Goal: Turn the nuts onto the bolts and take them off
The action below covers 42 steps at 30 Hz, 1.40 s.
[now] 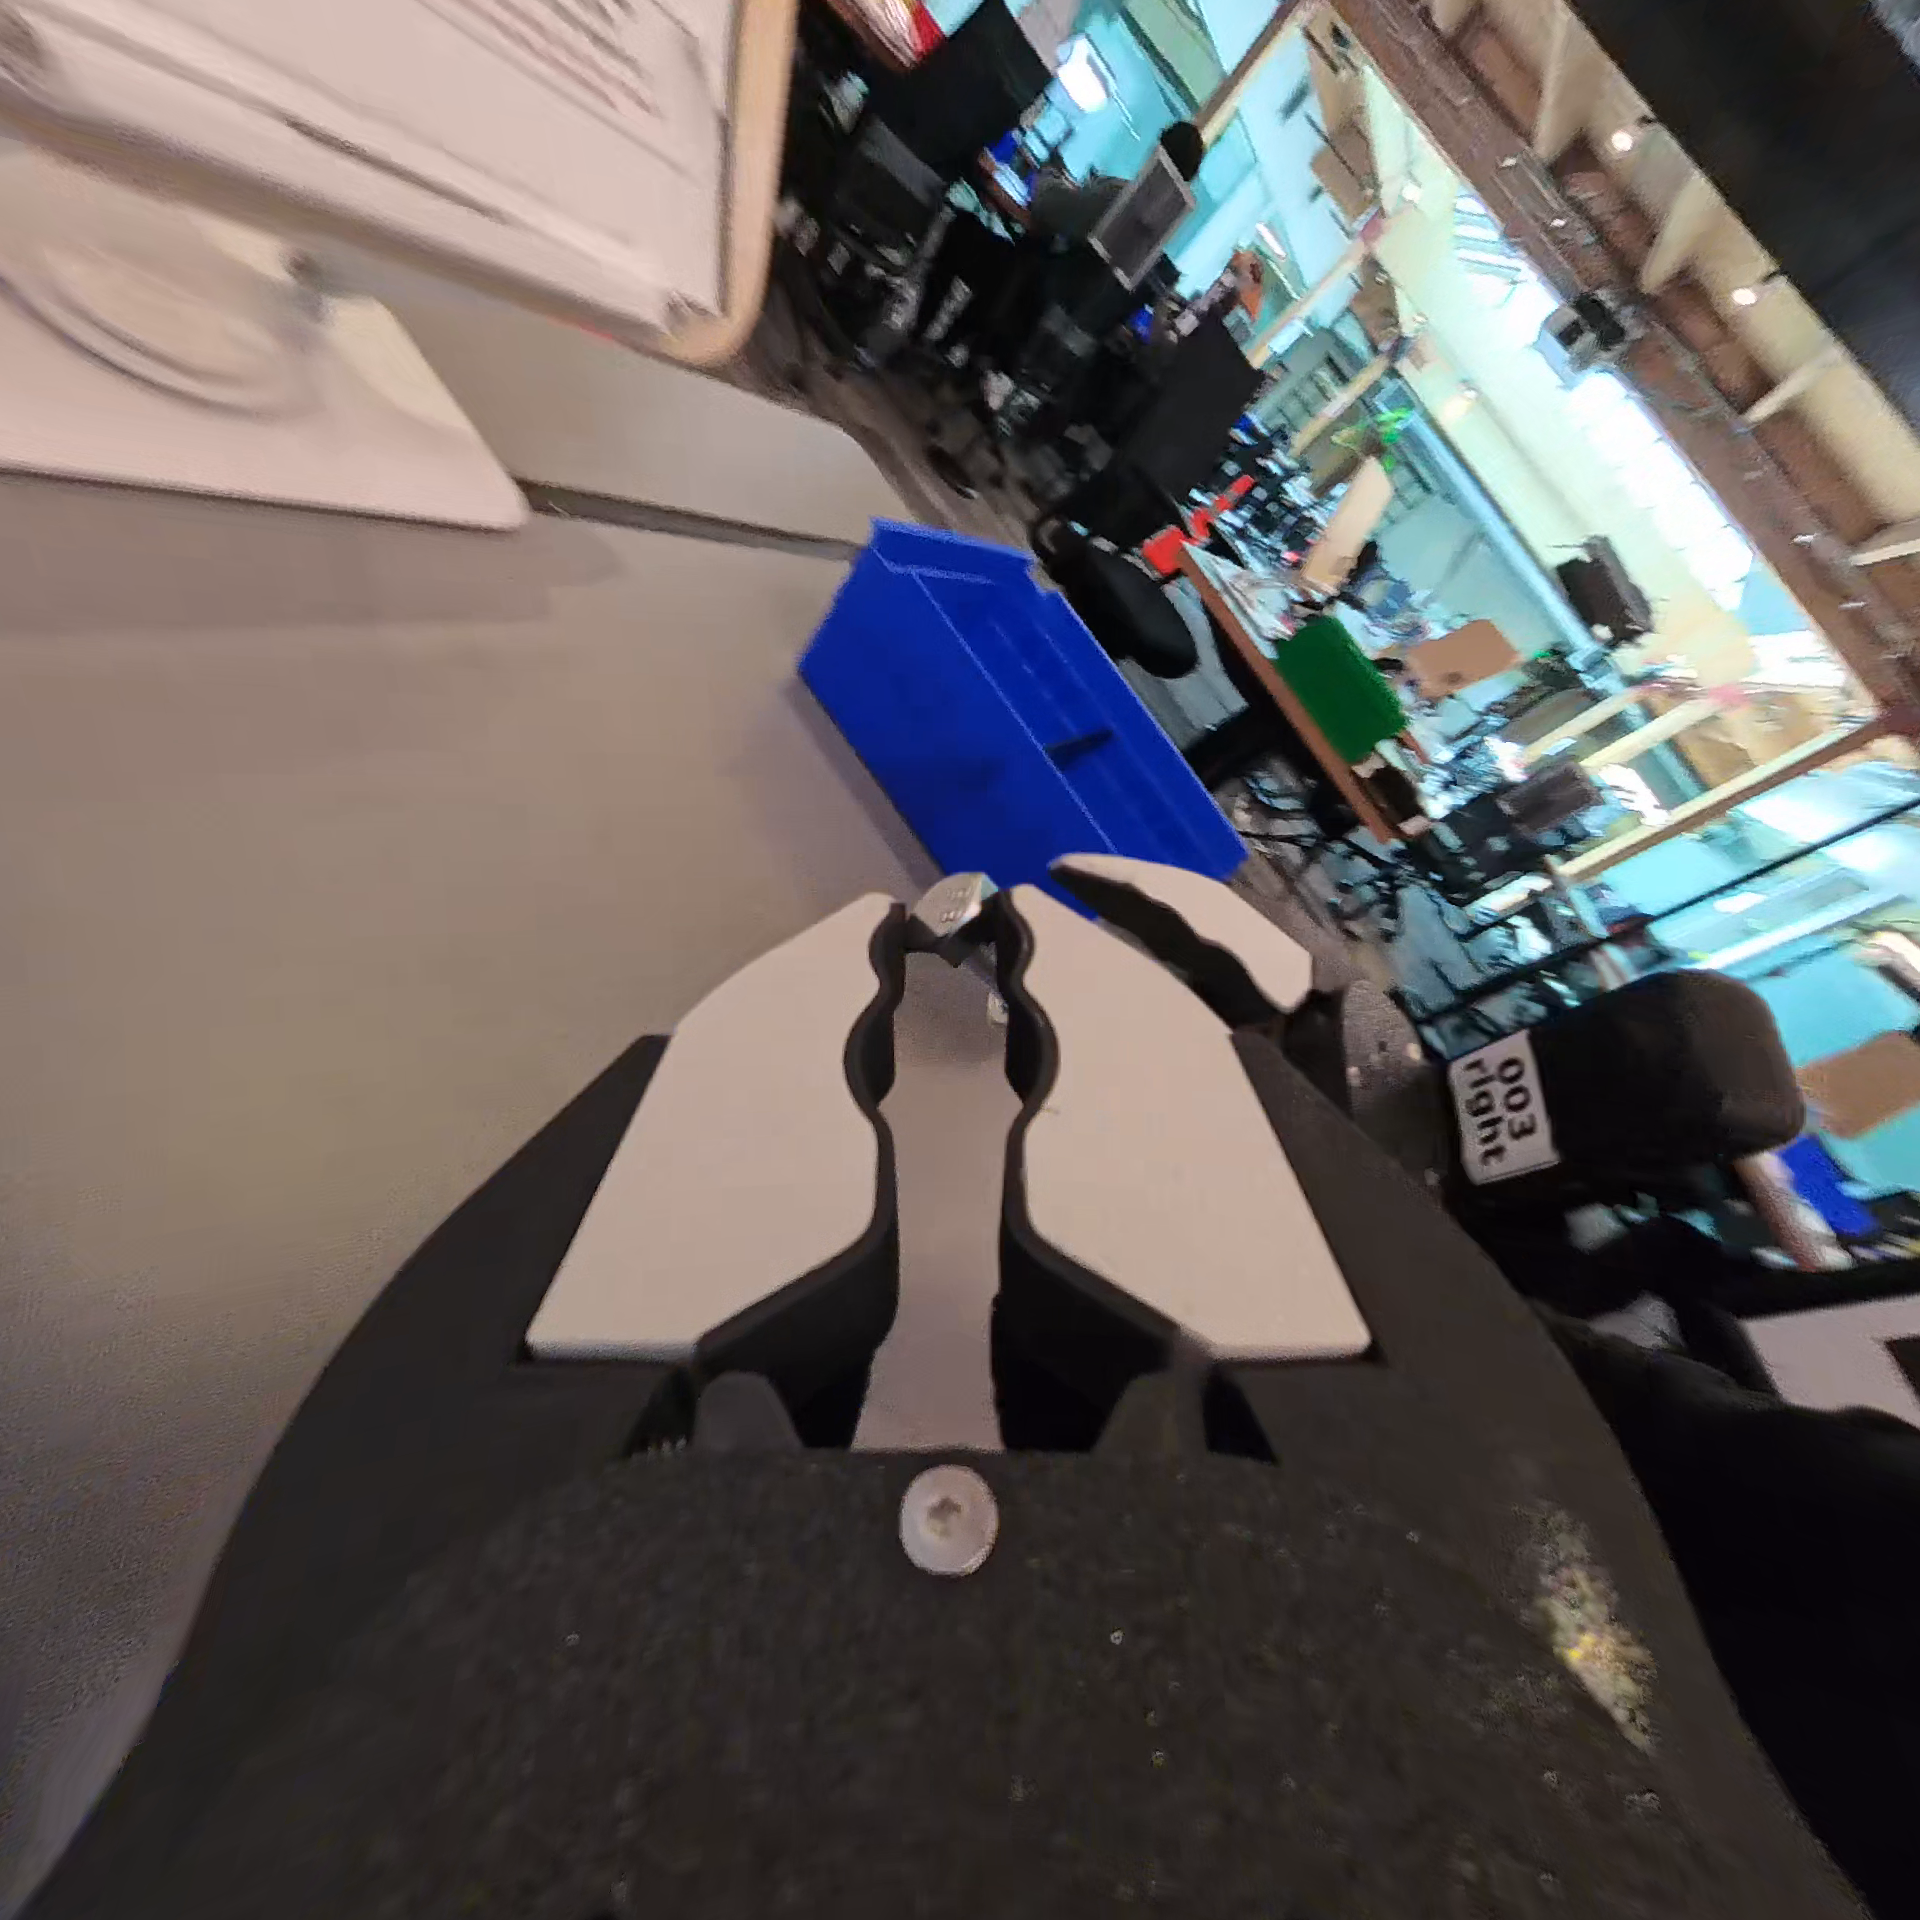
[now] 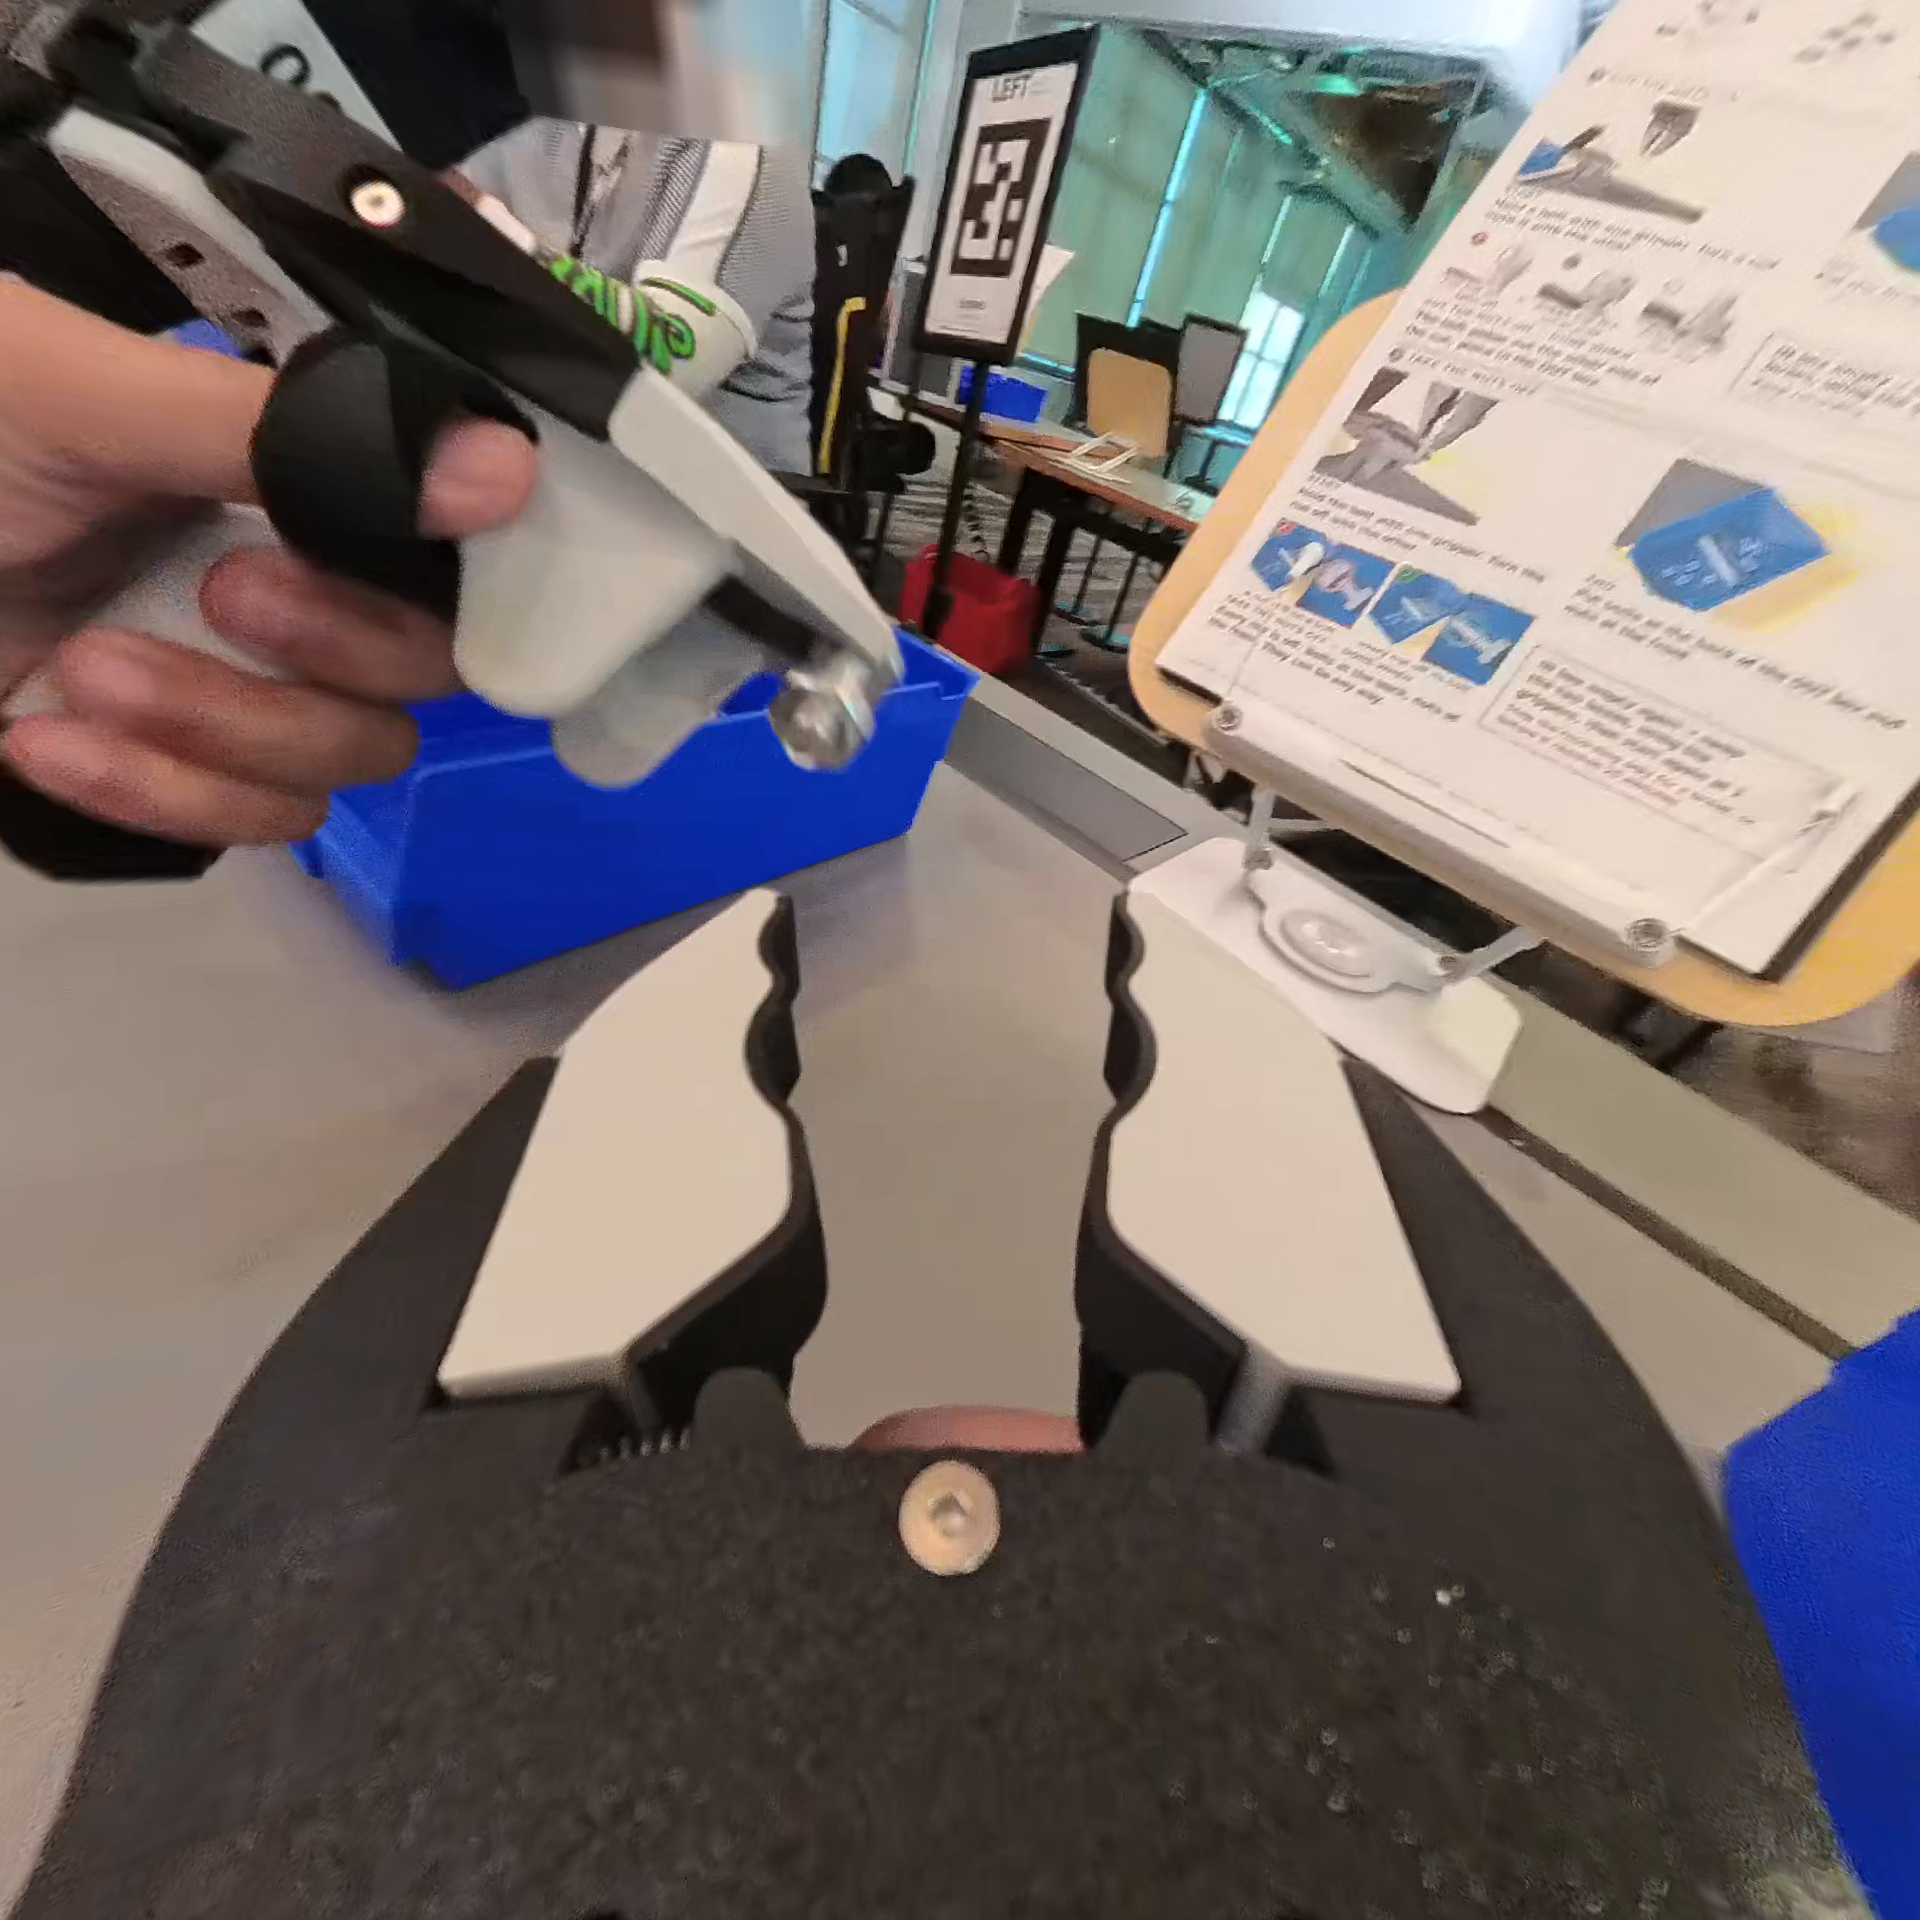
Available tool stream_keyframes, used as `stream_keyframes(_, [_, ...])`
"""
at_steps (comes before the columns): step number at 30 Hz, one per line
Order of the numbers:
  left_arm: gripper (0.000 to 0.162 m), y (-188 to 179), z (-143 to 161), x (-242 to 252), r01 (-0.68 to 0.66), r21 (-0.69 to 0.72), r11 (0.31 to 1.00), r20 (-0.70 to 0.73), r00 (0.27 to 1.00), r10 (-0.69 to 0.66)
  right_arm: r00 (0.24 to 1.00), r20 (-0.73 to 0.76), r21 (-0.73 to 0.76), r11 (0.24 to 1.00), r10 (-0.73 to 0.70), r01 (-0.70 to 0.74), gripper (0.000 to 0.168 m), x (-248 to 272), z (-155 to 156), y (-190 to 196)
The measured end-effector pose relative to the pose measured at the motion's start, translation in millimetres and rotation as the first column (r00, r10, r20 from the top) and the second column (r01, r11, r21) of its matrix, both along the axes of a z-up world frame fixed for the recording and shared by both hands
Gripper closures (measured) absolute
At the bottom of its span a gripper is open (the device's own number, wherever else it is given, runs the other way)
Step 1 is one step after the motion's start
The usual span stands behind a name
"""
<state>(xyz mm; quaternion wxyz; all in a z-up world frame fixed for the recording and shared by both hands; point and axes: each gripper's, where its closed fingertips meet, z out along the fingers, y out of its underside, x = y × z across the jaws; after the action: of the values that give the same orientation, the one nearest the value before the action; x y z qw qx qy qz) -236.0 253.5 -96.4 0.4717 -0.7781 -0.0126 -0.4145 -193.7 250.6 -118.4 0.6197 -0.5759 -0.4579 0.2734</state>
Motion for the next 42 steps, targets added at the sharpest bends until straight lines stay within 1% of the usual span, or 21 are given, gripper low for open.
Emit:
stream_keyframes(3, [0.147,-0.9,-13.2,37.2,0.077,-0.058,0.995,0.079,0.994,-0.072,0.998,0.052,0.106,0.994,-0.039,0.033,0.113,3.2,-4.2,-6.8])
stream_keyframes(6, [0.147,0.0,-26.9,51.4,0.102,-0.1,0.99,0.107,0.99,-0.091,0.991,0.087,0.244,0.966,-0.105,0.081,0.124,12.8,-5.4,-10.1])
stream_keyframes(9, [0.147,-1.7,-33.5,58.0,0.124,-0.119,0.985,0.11,0.988,-0.111,0.982,0.138,0.277,0.957,-0.127,0.085,0.131,15.2,-12.7,-10.3])
stream_keyframes(11, [0.147,-3.0,-34.7,61.5,0.134,-0.127,0.983,0.118,0.986,-0.119,0.98,0.15,0.261,0.961,-0.133,0.091,0.137,15.5,-16.5,-8.0])
stream_keyframes(12, [0.147,-3.1,-35.3,61.9,0.129,-0.126,0.984,0.109,0.987,-0.116,0.978,0.161,0.252,0.964,-0.133,0.089,0.148,15.9,-18.5,-7.3])
stream_keyframes(13, [0.147,-3.2,-35.6,61.8,0.123,-0.125,0.984,0.102,0.989,-0.111,0.979,0.165,0.244,0.966,-0.123,0.08,0.15,15.5,-19.5,-8.5])
stream_keyframes(17, [0.147,-6.3,-33.1,63.6,0.149,-0.108,0.983,0.093,0.986,-0.139,0.983,0.155,0.233,0.971,-0.098,0.06,0.15,17.1,-16.9,-11.4])
stream_keyframes(19, [0.147,-8.2,-28.6,64.7,0.181,-0.062,0.982,0.077,0.981,-0.176,0.991,0.127,0.173,0.985,-0.041,0.018,0.15,18.0,-14.1,-13.6])
stream_keyframes(20, [0.145,-10.4,-25.6,64.9,0.21,-0.031,0.977,0.064,0.976,-0.208,0.994,0.108,0.125,0.992,-0.004,-0.009,0.15,18.5,-12.5,-14.8])
stream_keyframes(22, [0.125,-17.2,-18.6,62.8,0.273,0.045,0.961,0.028,0.961,-0.274,0.995,0.061,0.013,0.997,0.08,-0.081,0.15,20.1,-9.9,-17.4])
stream_keyframes(24, [0.119,-25.0,-12.6,54.9,0.318,0.155,0.935,-0.041,0.948,-0.315,0.982,-0.02,-0.117,0.975,0.187,-0.188,0.15,23.1,-5.3,-22.6])
stream_keyframes(26, [0.118,-33.5,-10.3,48.8,0.36,0.258,0.897,-0.125,0.933,-0.339,0.941,-0.128,-0.27,0.902,0.314,-0.338,0.151,25.5,-1.4,-30.9])
stream_keyframes(27, [0.117,-38.8,-9.7,49.2,0.393,0.296,0.871,-0.159,0.919,-0.361,0.91,-0.197,-0.35,0.841,0.364,-0.412,0.15,27.2,0.9,-34.1])
stream_keyframes(28, [0.117,-43.5,-9.4,50.9,0.424,0.321,0.847,-0.186,0.905,-0.382,0.873,-0.272,-0.43,0.76,0.406,-0.487,0.15,28.4,2.8,-37.5])
stream_keyframes(30, [0.113,-49.8,-9.2,56.1,0.465,0.358,0.81,-0.229,0.884,-0.407,0.771,-0.432,-0.545,0.546,0.468,-0.637,0.15,31.3,7.9,-47.3])
stream_keyframes(33, [0.114,-57.2,-12.2,66.3,0.513,0.4,0.76,-0.296,0.857,-0.422,0.658,-0.59,-0.615,0.267,0.469,-0.742,0.15,34.0,9.8,-57.4])
stream_keyframes(34, [0.115,-60.1,-14.7,70.2,0.532,0.404,0.744,-0.32,0.844,-0.43,0.634,-0.626,-0.62,0.205,0.454,-0.758,0.151,34.0,9.9,-59.0])
stream_keyframes(36, [0.117,-63.2,-18.6,75.7,0.554,0.41,0.724,-0.357,0.828,-0.432,0.621,-0.653,-0.64,0.125,0.433,-0.759,0.151,32.2,5.1,-61.1])
stream_keyframes(38, [0.12,-61.0,-17.4,75.3,0.538,0.432,0.724,-0.377,0.837,-0.397,0.619,-0.659,-0.651,0.089,0.428,-0.754,0.15,30.8,0.6,-62.3])
stream_keyframes(40, [0.122,-63.3,-17.6,75.2,0.548,0.439,0.712,-0.386,0.831,-0.401,0.594,-0.683,-0.645,0.031,0.425,-0.763,0.15,31.5,1.4,-65.9])
stream_keyframes(42, [0.122,-64.4,-21.5,74.7,0.56,0.425,0.711,-0.402,0.821,-0.407,0.587,-0.694,-0.643,0.006,0.417,-0.765,0.151,30.9,1.9,-67.0])
